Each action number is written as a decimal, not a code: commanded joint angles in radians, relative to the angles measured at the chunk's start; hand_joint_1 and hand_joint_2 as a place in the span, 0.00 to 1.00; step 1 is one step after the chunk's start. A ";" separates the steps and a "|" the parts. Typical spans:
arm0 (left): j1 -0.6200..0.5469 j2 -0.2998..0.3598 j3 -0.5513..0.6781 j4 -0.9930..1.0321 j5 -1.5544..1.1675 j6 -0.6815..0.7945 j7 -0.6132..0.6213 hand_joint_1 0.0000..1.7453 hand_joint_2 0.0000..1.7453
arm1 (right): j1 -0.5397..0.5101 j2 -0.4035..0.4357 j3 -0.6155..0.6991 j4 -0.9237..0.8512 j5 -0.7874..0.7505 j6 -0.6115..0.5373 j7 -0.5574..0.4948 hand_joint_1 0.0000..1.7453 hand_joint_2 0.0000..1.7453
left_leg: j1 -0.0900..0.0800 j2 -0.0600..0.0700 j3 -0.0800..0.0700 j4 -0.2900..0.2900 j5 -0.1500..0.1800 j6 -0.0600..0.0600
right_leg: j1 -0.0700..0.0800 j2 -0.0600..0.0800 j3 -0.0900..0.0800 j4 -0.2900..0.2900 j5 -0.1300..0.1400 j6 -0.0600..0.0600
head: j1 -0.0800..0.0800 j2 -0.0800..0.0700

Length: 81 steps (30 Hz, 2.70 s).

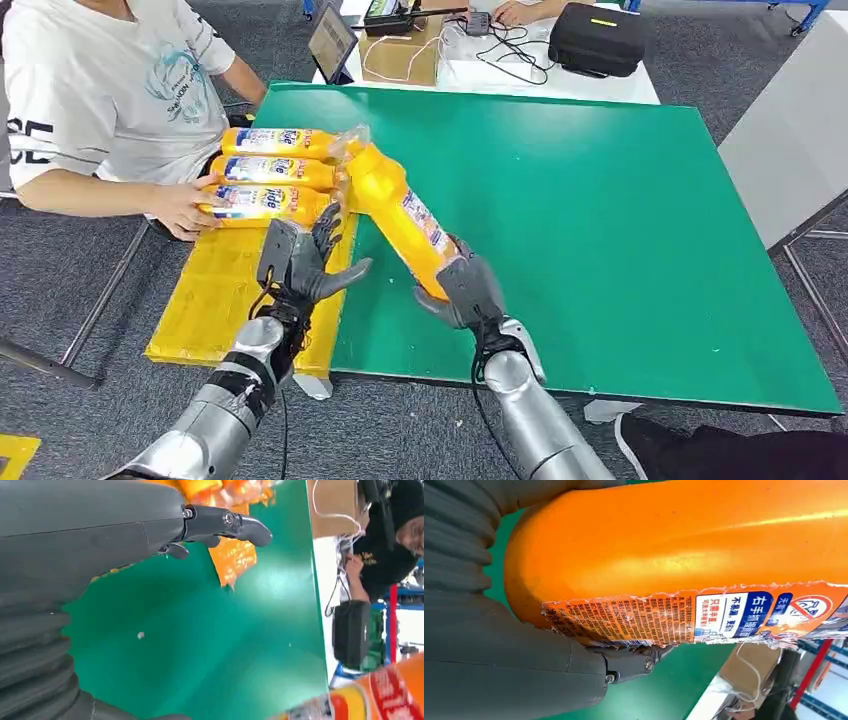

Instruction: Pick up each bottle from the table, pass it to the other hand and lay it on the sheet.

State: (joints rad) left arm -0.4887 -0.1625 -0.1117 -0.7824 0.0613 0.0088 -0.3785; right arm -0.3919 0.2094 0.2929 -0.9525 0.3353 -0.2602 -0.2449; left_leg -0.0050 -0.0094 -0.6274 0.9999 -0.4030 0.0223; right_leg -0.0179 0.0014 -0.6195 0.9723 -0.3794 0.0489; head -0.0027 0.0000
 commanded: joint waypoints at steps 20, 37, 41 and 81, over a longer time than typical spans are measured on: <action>0.009 0.012 -0.149 -0.134 0.207 -0.194 0.081 0.00 1.00 | -0.097 0.064 0.214 0.286 0.055 0.053 0.000 1.00 1.00 | 0.002 0.001 0.004 0.001 -0.003 -0.002 | 0.002 0.000 0.003 0.000 -0.003 -0.002 | 0.000 0.000; -0.010 0.017 -0.132 -0.097 0.216 -0.181 0.064 1.00 1.00 | -0.114 0.072 0.247 0.326 0.100 0.031 0.023 0.00 1.00 | 0.002 0.000 0.002 0.000 -0.002 -0.002 | 0.002 -0.001 0.002 0.000 -0.002 -0.002 | 0.000 0.000; -0.022 0.024 -0.092 -0.088 0.228 -0.163 0.062 1.00 1.00 | -0.107 0.048 0.200 0.276 0.070 0.021 0.023 0.00 1.00 | 0.002 -0.001 0.003 0.001 -0.002 -0.002 | 0.002 -0.002 0.003 0.000 -0.003 -0.002 | 0.000 0.000; -0.273 0.400 -0.319 0.485 -1.021 0.173 0.004 1.00 1.00 | -0.052 -0.074 0.018 -0.032 -0.101 0.058 -0.037 0.00 1.00 | 0.002 0.004 0.003 0.001 -0.003 -0.002 | 0.002 0.002 0.001 0.001 -0.002 -0.002 | 0.000 0.000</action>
State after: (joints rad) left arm -0.7003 0.1812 -0.2831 -0.4409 -0.8836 0.2792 -0.3479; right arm -0.3785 0.1595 0.2804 -1.0418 0.2495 -0.2273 -0.2735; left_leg -0.0047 -0.0085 -0.6296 0.9997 -0.4028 0.0220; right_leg -0.0178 0.0018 -0.6222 0.9727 -0.3793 0.0488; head -0.0023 0.0000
